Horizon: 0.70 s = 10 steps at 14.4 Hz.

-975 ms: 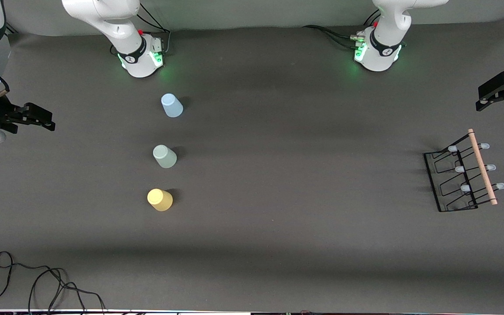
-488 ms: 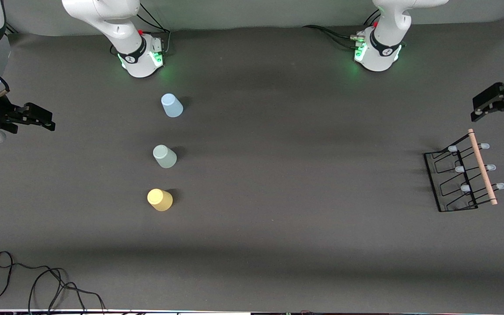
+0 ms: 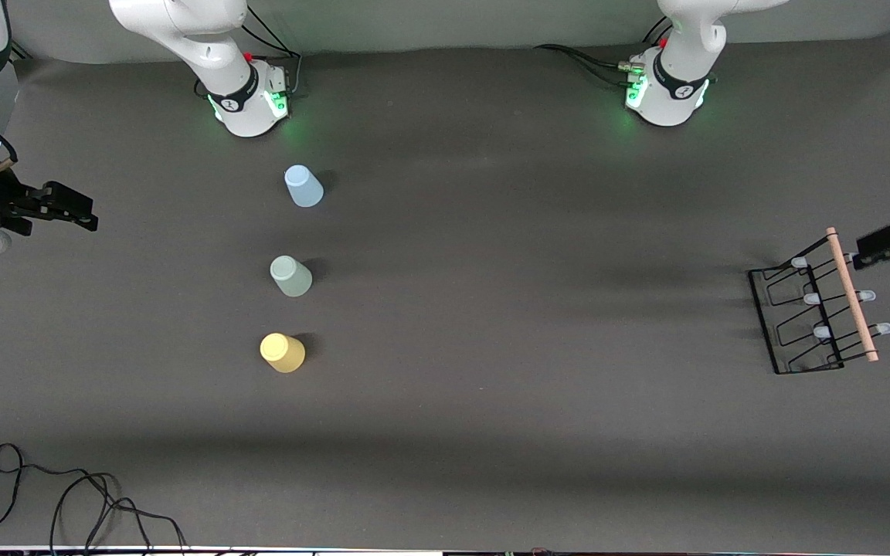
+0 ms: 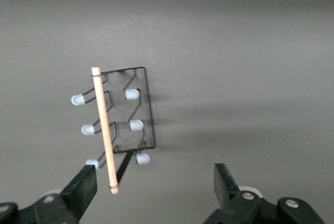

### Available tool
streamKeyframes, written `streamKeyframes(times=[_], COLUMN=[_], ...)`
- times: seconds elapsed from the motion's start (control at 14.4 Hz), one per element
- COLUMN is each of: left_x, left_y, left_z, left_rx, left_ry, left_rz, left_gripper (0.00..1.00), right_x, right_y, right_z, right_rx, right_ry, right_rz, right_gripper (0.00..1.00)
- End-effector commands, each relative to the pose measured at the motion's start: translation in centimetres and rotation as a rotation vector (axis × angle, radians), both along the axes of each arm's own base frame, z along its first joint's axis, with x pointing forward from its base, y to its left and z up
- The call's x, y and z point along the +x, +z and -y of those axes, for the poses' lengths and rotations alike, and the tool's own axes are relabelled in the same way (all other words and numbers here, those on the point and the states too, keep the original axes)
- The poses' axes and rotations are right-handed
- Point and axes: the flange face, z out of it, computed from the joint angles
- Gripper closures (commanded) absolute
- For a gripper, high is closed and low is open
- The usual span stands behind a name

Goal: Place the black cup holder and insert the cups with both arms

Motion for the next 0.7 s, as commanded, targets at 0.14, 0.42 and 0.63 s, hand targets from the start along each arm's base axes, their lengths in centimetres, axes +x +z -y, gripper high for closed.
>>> streamKeyframes(times=[0.14, 0.42, 0.63], left_x=[0.2, -0.9, -1.9], left_y=[-7.6, -13.7, -18.4], left_z=[-6.0, -8.4, -9.5], left_rx=[0.036, 0.031, 0.018], left_ry=[0.019, 0.056, 0.074], left_rz=[0.011, -0.006, -0.051], left_gripper=[0.00, 0.00, 0.08], right_x=[0.1, 0.5, -0.6], right_y=[0.0, -1.8, -5.0], right_z=[-2.2, -5.1, -8.2], right_rx=[-0.011, 0.049, 0.047], right_ry=[-0.075, -0.113, -0.121], right_rz=[0.012, 0.035, 0.035], right_gripper=[0.00, 0.00, 0.00])
